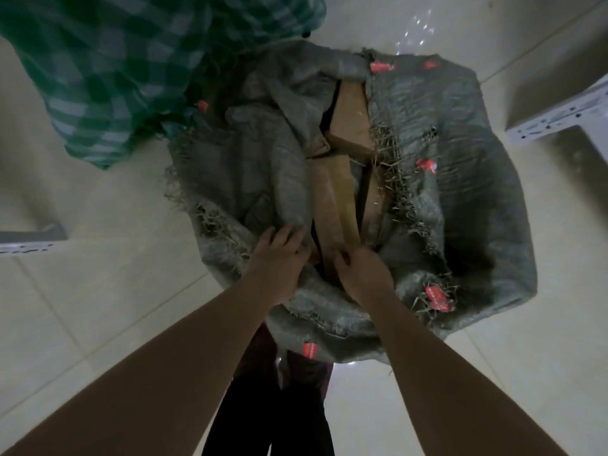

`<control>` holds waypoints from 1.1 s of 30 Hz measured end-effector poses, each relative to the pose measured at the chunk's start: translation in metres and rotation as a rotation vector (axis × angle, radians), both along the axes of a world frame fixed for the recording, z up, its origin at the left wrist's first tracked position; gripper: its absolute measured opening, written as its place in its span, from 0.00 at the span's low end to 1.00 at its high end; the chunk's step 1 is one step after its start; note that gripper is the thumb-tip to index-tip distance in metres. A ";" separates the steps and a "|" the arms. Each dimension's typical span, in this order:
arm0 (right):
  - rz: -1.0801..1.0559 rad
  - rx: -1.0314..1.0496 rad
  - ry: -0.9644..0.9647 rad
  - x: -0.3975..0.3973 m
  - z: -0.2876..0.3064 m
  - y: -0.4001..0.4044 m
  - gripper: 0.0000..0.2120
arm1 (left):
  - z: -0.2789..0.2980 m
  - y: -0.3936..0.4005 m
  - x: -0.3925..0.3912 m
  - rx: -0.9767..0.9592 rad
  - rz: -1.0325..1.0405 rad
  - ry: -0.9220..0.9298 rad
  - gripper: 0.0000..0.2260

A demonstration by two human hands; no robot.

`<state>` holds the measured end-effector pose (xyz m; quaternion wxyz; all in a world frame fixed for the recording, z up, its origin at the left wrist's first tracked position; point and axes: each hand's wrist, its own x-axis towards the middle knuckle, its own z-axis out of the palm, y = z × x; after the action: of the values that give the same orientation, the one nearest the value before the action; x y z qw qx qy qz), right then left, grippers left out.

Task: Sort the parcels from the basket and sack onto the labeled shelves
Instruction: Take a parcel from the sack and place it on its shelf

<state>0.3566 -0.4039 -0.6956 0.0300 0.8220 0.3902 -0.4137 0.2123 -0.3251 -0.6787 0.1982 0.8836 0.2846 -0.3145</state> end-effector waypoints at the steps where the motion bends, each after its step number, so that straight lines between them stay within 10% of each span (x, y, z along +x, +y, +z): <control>1: -0.072 0.034 0.008 0.001 -0.006 0.006 0.20 | -0.001 0.002 0.002 -0.005 -0.015 0.000 0.28; 7: -0.245 -0.032 0.163 -0.006 -0.039 0.019 0.50 | -0.015 0.016 0.006 -0.061 -0.038 0.056 0.30; 22: -0.416 -0.059 0.160 0.018 -0.011 0.032 0.58 | -0.004 0.040 0.002 -0.265 0.263 0.190 0.22; 28: -0.596 0.093 0.246 0.019 0.030 0.000 0.59 | 0.047 0.056 0.044 -0.535 0.858 -0.231 0.39; 33: -0.721 0.189 0.348 0.011 0.052 -0.030 0.61 | 0.075 0.075 0.091 -0.625 0.802 -0.386 0.40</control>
<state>0.3671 -0.4340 -0.6441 -0.2587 0.8231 0.1127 -0.4929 0.3029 -0.2501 -0.6036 0.6047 0.6462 0.4509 -0.1159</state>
